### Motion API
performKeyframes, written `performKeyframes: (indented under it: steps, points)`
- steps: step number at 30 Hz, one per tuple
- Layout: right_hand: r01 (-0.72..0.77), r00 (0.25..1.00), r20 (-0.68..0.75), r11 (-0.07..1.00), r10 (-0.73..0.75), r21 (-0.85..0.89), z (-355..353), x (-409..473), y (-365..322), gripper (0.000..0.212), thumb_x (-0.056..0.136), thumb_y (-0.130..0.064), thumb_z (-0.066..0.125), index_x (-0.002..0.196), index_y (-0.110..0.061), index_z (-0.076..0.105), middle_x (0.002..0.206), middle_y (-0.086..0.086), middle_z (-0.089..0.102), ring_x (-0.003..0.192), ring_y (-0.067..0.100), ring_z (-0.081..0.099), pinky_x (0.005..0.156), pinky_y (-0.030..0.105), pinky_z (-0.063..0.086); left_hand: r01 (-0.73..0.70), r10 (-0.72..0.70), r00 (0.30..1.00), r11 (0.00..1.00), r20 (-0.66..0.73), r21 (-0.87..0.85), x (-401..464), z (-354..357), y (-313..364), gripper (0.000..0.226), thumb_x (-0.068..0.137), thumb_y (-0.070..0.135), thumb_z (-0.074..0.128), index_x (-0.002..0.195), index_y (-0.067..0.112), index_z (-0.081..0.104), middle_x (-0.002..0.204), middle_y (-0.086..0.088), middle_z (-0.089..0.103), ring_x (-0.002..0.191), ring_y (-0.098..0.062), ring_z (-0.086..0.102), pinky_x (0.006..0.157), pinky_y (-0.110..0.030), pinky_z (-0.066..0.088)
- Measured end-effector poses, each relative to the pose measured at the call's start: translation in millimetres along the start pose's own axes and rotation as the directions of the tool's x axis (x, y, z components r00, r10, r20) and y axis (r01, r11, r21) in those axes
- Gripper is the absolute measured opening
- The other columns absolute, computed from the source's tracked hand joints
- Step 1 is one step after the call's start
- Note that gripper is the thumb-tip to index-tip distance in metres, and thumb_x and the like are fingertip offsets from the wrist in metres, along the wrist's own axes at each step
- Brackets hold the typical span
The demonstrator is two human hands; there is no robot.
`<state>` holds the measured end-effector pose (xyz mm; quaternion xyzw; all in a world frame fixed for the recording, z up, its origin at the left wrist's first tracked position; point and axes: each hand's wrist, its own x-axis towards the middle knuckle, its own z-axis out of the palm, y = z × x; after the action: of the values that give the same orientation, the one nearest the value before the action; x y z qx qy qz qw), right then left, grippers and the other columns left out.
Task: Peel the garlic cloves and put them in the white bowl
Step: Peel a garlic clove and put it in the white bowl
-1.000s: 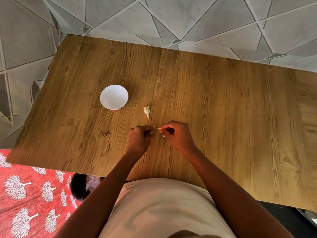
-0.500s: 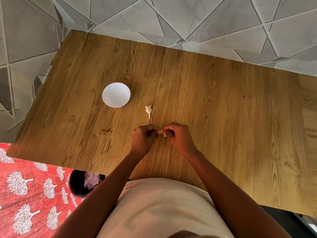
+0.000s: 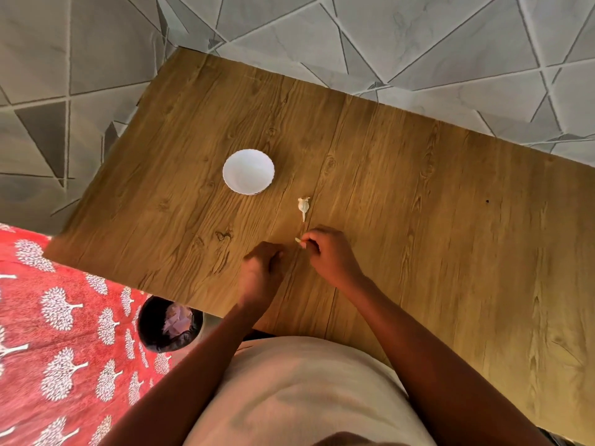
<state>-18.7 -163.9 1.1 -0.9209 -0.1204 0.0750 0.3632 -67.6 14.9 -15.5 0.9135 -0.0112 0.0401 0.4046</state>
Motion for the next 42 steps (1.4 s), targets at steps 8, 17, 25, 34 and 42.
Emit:
performKeyframes:
  steps: [8, 17, 25, 34, 42]
  points:
    - [0.137, 0.978, 0.183, 0.974, -0.103, -0.182, 52, 36, -56, 0.007, 0.091, -0.018, 0.070, 0.097, -0.016, 0.073, 0.097, 0.002, 0.072, 0.094, 0.020, 0.065, 0.076, 0.036, 0.056, 0.146, -0.134, 0.983, 0.985, -0.127, 0.094, -29, -24, -26, 0.029, 0.083, -0.004, 0.065, 0.104, 0.012, 0.077, 0.101, -0.006, 0.072, 0.090, -0.025, 0.064, 0.073, -0.035, 0.053]
    - [0.058, 0.997, 0.055, 0.993, -0.053, -0.100, 56, 17, -39, 0.020, 0.094, -0.012, 0.062, 0.108, -0.011, 0.076, 0.100, 0.006, 0.073, 0.093, 0.021, 0.067, 0.081, 0.040, 0.058, -0.067, 0.072, 0.996, 0.994, -0.058, 0.086, -42, -20, -49, 0.026, 0.083, -0.004, 0.057, 0.102, 0.004, 0.073, 0.109, -0.009, 0.067, 0.100, -0.032, 0.060, 0.083, -0.042, 0.050]
    - [-0.312, 0.906, -0.340, 0.940, 0.251, -0.137, 16, -28, 14, 0.035, 0.094, -0.004, 0.062, 0.130, -0.004, 0.066, 0.122, 0.016, 0.068, 0.116, 0.027, 0.063, 0.096, 0.044, 0.056, -0.177, 0.175, 0.978, 0.984, 0.115, 0.006, -44, 0, -35, 0.046, 0.091, 0.004, 0.067, 0.136, 0.009, 0.063, 0.141, -0.008, 0.060, 0.130, -0.025, 0.054, 0.110, -0.034, 0.044]
    - [0.191, 0.980, 0.132, 0.901, -0.151, -0.390, 25, -35, 20, 0.048, 0.087, -0.007, 0.067, 0.135, -0.004, 0.062, 0.147, 0.015, 0.054, 0.143, 0.030, 0.045, 0.100, 0.047, 0.053, -0.113, 0.103, 0.984, 0.992, 0.145, 0.063, -57, 17, -17, 0.063, 0.094, 0.013, 0.061, 0.154, 0.009, 0.041, 0.161, -0.007, 0.039, 0.153, -0.020, 0.029, 0.124, -0.044, 0.028]
    - [-0.104, 0.985, -0.159, 0.956, 0.061, -0.274, -18, -64, 61, 0.041, 0.100, -0.011, 0.056, 0.140, -0.002, 0.055, 0.143, 0.018, 0.056, 0.137, 0.031, 0.051, 0.102, 0.046, 0.053, -0.053, 0.022, 0.989, 0.976, 0.144, 0.209, -67, 46, 9, 0.064, 0.104, 0.035, 0.044, 0.163, 0.022, 0.022, 0.170, 0.002, 0.017, 0.158, -0.011, 0.004, 0.129, -0.042, 0.002]
